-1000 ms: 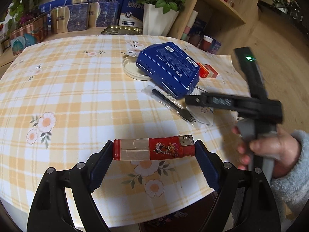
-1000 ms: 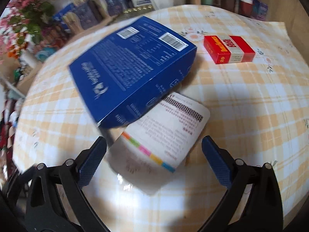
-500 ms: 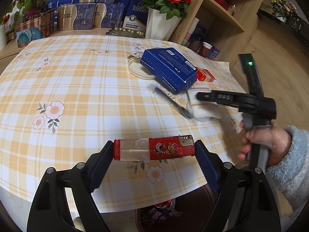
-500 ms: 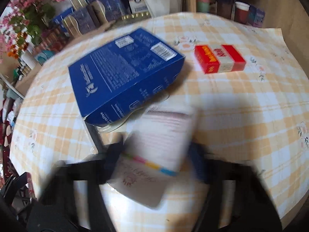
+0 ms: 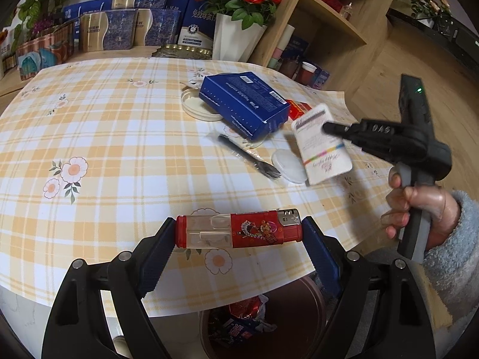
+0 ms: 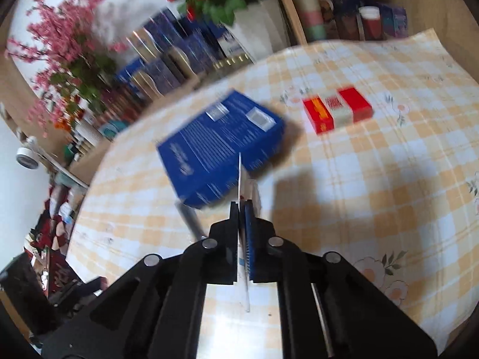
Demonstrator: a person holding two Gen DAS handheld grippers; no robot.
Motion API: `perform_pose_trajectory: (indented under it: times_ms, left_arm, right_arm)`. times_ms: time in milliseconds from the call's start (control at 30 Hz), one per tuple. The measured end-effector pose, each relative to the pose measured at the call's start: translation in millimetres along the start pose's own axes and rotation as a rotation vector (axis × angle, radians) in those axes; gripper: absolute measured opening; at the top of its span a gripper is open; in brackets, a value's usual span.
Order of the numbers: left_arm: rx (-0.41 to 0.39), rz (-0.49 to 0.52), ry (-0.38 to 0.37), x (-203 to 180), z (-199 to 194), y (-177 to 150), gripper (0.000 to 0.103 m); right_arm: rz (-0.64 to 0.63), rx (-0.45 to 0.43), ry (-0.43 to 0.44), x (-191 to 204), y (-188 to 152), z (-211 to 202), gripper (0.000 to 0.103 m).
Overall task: Collect trash
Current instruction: 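Carry the lighter over the trash bin and open the left tool while the right tool lifts the packet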
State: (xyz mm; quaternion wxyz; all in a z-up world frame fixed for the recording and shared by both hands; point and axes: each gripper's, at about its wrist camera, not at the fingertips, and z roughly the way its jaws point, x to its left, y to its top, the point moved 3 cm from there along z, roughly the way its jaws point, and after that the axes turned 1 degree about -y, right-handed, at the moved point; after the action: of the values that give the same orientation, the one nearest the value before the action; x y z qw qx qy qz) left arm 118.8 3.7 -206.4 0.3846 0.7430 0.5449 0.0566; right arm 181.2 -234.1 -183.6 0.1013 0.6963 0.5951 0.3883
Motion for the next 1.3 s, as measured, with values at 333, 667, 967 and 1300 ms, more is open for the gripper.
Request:
perform_pose_trajectory:
  times_ms: [333, 667, 967, 1300]
  left_arm:
    - [0.0, 0.061, -0.026, -24, -20, -8, 0.082]
    - [0.136, 0.166, -0.03, -58, -15, -66, 0.082]
    - [0.318, 0.192, -0.074, -77, 22, -118, 0.082]
    - [0.449, 0.184, -0.038, -66, 62, -138, 0.082]
  right_arm:
    - [-0.035, -0.061, 0.049, 18, -10, -53, 0.008]
    - [-0.065, -0.084, 0.074, 15, -69, -106, 0.008]
    - [-0.015, -0.057, 0.074, -4, -108, -123, 0.008]
    - [0.016, -0.036, 0.068, -13, -117, -119, 0.008]
